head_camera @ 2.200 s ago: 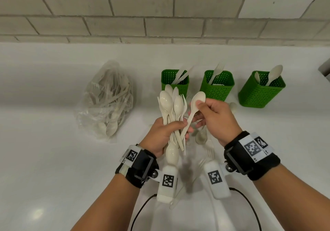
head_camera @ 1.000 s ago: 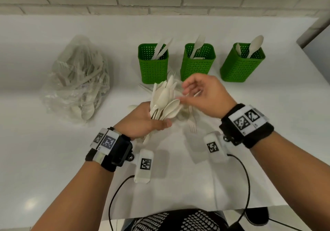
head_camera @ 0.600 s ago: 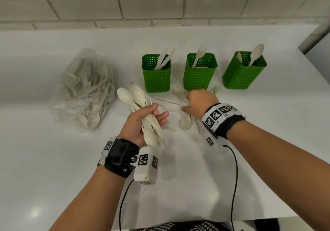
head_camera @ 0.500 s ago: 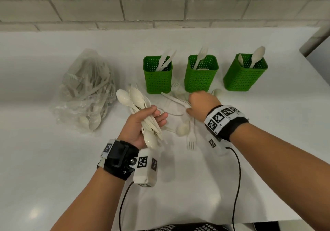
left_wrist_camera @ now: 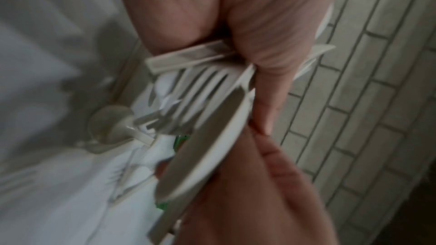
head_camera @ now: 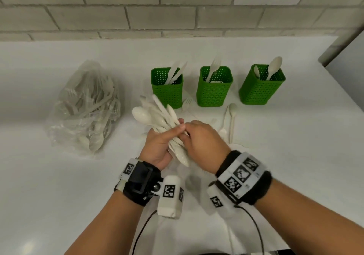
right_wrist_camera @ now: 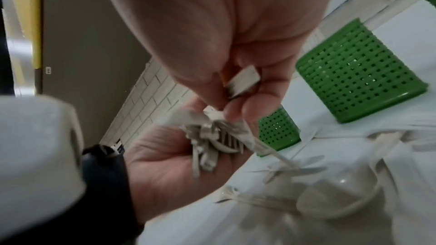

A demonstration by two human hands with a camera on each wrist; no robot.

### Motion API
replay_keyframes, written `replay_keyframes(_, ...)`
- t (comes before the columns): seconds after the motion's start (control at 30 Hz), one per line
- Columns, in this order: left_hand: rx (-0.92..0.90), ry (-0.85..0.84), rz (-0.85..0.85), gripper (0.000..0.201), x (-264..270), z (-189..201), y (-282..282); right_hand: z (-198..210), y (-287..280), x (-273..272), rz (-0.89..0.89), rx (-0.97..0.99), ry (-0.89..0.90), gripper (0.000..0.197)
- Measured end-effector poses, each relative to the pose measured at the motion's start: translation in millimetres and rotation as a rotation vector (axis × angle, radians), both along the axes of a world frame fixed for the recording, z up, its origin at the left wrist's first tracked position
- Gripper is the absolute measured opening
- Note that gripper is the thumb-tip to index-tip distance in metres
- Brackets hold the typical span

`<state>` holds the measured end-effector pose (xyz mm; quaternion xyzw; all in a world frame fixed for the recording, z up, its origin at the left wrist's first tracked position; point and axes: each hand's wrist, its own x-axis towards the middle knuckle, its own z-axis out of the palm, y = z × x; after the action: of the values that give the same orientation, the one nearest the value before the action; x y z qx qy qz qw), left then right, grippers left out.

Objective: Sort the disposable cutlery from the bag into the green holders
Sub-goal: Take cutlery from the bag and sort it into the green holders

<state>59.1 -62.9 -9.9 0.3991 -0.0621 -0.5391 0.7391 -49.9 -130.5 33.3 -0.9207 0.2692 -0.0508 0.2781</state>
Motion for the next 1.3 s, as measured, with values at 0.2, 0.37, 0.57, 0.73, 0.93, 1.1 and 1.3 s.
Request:
replay_keyframes(0.2, -0.008, 0.004, 0.051, 0.004, 0.5, -2.6, 3.9, 8.8, 2.6, -8.4, 0.128, 0.047, -0.007, 0.031)
replay_keyframes(0.37, -0.024, 0.082, 0.113, 0.017, 18.0, -6.7, 9.7, -5.8, -87.7, -44.9, -0.358, -0.064, 0.276, 0.047)
replay_keyframes(0.57, -0.025, 0.191, 0.061, 0.030, 4.3, -3.5, 0.8, -16.7, -116.4, -38.2, -0.449, -0.127, 0.525, 0.040)
replay_keyframes(0.73, -0.043, 0.258, -0.008, 0.005, 2.2, 3.0, 2.3, -25.3, -123.9, -37.3, -0.530, 0.131, 0.355, 0.036)
replay_keyframes(0.93, -0.084, 0.271, -0.001, 0.038, 1.9, 0.1, 0.1, 21.1, -74.9, -33.9, -0.298, 0.398, -0.141, 0.024)
replay_keyframes(1.1, -0.146, 0.265, -0.152, 0.058, -11.6, 0.7, -3.5, 20.7, -20.7, -1.4, 0.009, 0.086, -0.241, 0.018)
replay_keyframes(1.3, -0.232, 0.335, -0.125, 0.049, -8.9, 2.4, 3.8, 11.7, -7.0, 9.5, 0.050, -0.039, -0.255, 0.017)
